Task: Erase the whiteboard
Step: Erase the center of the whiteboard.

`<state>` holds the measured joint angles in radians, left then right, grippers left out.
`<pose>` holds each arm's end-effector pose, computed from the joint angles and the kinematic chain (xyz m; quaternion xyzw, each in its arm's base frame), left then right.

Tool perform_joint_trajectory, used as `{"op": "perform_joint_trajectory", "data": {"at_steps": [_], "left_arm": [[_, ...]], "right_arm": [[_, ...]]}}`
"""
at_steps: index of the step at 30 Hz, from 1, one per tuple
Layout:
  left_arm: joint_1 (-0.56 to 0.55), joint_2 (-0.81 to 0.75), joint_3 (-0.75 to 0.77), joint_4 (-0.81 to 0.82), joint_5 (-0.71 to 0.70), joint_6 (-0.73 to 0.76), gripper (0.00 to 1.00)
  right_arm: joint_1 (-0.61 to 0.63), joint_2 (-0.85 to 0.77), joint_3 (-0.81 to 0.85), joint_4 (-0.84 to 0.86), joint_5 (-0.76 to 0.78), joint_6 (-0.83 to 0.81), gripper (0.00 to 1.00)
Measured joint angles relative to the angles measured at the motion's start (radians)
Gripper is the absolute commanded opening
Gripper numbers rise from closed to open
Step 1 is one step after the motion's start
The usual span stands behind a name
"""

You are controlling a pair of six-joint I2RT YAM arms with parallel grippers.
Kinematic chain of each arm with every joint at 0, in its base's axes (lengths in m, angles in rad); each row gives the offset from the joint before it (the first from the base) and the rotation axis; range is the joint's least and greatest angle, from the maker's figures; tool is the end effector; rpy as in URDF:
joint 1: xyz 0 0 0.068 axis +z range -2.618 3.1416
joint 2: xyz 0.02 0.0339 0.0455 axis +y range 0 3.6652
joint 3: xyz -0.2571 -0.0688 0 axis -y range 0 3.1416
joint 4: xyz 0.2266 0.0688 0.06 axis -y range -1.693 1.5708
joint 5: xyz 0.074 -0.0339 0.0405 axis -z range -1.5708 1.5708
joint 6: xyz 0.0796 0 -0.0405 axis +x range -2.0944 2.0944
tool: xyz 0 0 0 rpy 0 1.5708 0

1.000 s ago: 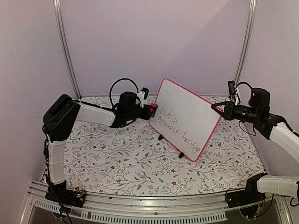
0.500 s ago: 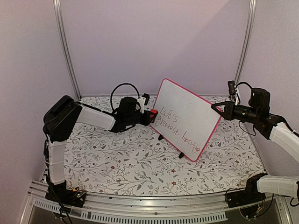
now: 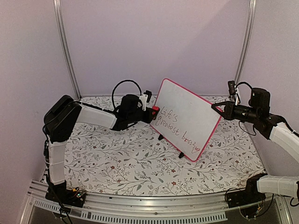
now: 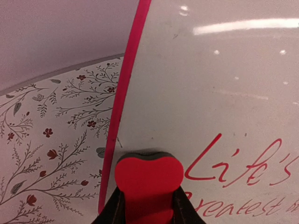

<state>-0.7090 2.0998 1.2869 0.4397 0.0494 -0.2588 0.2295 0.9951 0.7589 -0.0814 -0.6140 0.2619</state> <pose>0.3709 -0.3233 0.1562 0.1979 0.8018 -0.2802 0.4893 0.2296 0.1007 0.2910 -0.1647 0.7749 0.3734 0.4826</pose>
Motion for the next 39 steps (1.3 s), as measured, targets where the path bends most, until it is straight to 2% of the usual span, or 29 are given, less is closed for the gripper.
{"op": "perform_joint_trajectory", "data": {"at_steps": [12, 23, 39], "left_arm": [[0.0, 0.0, 0.017, 0.008, 0.01, 0.004, 0.0], [-0.008, -0.005, -0.106, 0.055, 0.072, 0.005, 0.0], [-0.009, -0.005, 0.027, 0.031, 0.076, 0.024, 0.0]], "right_arm": [[0.0, 0.0, 0.0, 0.0, 0.0, 0.0, 0.0], [0.0, 0.003, 0.0, 0.003, -0.01, -0.005, 0.0], [0.0, 0.003, 0.0, 0.003, -0.002, -0.004, 0.0]]}}
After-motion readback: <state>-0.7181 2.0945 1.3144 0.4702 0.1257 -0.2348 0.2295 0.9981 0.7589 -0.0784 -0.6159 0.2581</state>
